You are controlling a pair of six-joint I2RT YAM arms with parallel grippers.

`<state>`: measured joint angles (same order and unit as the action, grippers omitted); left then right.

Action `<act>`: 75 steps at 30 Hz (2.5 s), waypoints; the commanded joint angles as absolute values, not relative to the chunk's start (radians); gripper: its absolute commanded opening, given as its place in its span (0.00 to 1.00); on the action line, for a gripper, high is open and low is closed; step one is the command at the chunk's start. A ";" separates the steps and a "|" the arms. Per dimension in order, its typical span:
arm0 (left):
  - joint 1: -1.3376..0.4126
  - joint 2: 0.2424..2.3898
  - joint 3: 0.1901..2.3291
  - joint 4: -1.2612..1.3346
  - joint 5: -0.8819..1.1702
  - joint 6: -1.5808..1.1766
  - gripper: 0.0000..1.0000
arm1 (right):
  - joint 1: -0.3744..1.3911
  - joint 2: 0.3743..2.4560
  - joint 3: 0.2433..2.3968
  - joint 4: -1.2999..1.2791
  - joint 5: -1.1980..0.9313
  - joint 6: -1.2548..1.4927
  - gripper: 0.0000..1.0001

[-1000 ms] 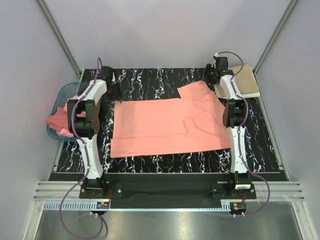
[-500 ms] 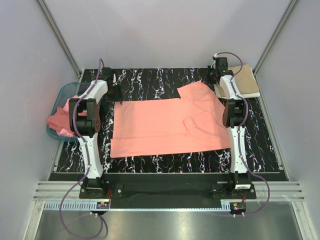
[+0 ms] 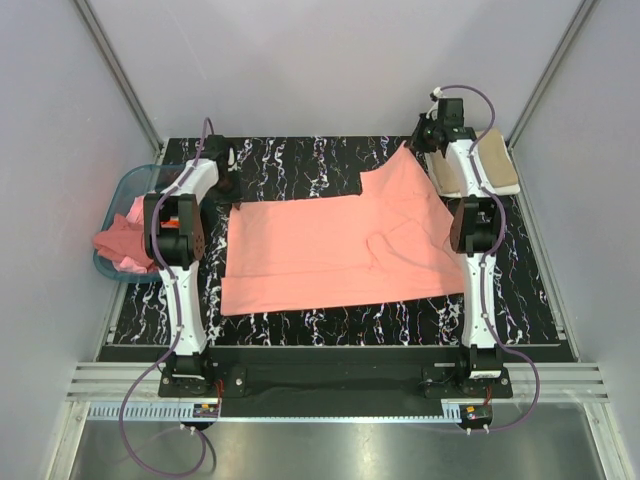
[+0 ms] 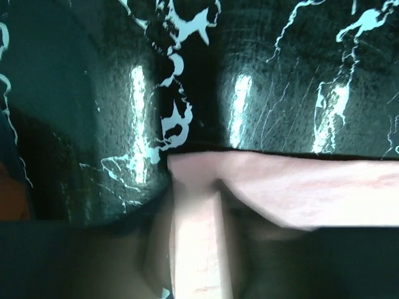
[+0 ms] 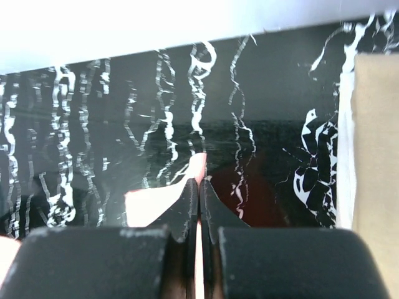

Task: Fold and stack the t-shirts
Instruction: Fold the tshirt

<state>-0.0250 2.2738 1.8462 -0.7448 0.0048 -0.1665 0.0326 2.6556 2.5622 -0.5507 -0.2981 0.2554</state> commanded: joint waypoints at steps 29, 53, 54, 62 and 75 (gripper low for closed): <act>-0.021 1.925 1.566 -0.667 0.080 -0.206 0.00 | -0.051 1.852 1.613 -0.213 -0.201 0.238 0.00; -0.025 1.651 1.221 -0.621 0.107 -0.272 0.00 | -0.063 1.336 0.973 -0.121 -0.046 0.353 0.00; -0.025 1.648 1.201 -0.621 0.098 -0.272 0.00 | -0.063 1.321 0.956 -0.121 -0.049 0.363 0.00; -0.031 1.641 1.120 -0.583 0.046 -0.278 0.00 | -0.063 1.177 0.793 -0.123 -0.057 0.460 0.00; -0.058 1.546 1.157 -0.647 -0.097 -0.311 0.43 | -0.063 1.163 0.690 -0.236 -0.078 0.586 0.02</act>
<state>-0.0448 1.6371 1.1137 -0.6441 -0.0334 -0.3031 -0.0589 1.1683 0.6937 -0.2264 -0.0669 0.5484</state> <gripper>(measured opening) 0.410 0.014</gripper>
